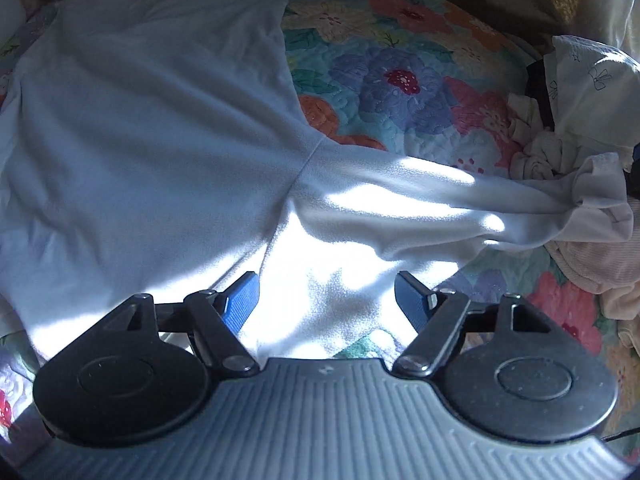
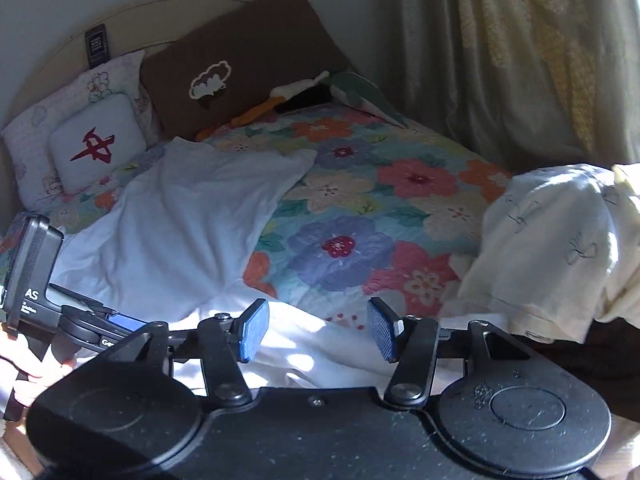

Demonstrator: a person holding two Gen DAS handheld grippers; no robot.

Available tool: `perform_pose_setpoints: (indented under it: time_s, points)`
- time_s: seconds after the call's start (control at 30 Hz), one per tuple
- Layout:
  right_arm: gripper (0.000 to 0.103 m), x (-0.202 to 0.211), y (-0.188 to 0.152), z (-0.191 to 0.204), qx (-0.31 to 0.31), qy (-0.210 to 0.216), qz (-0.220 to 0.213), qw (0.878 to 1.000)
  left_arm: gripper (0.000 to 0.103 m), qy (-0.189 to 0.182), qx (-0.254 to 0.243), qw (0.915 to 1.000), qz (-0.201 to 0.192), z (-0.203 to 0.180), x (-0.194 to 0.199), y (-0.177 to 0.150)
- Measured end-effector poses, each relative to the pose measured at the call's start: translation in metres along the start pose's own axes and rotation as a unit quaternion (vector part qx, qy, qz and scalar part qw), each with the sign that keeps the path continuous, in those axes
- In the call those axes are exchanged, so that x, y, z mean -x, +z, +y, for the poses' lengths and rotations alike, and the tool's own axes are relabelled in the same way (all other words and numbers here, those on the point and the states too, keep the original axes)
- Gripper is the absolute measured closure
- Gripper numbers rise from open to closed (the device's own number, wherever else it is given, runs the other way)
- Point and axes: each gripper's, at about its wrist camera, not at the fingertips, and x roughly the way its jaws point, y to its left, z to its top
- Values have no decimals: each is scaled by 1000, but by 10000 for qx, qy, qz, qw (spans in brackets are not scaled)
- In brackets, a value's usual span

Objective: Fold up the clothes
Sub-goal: 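Grasp the white cloth sleeve with the left gripper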

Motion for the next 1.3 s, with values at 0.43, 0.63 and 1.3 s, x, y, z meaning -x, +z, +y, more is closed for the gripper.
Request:
perform_pose_setpoints:
  time_s: [0.43,0.63,1.3]
  points:
    - [43,-106,56,180,1952,1867,952,9581,23,1259,2050,9641,-1124,170,110,-27]
    - [22,-139,77,264,2464,2166,884,9405,26,1366,3800,8972,-1788,283,157,-50]
    - [27,-267,60,365,2274,2196,1464,9374,25,791,5139,8434,-1357,472,58,-42]
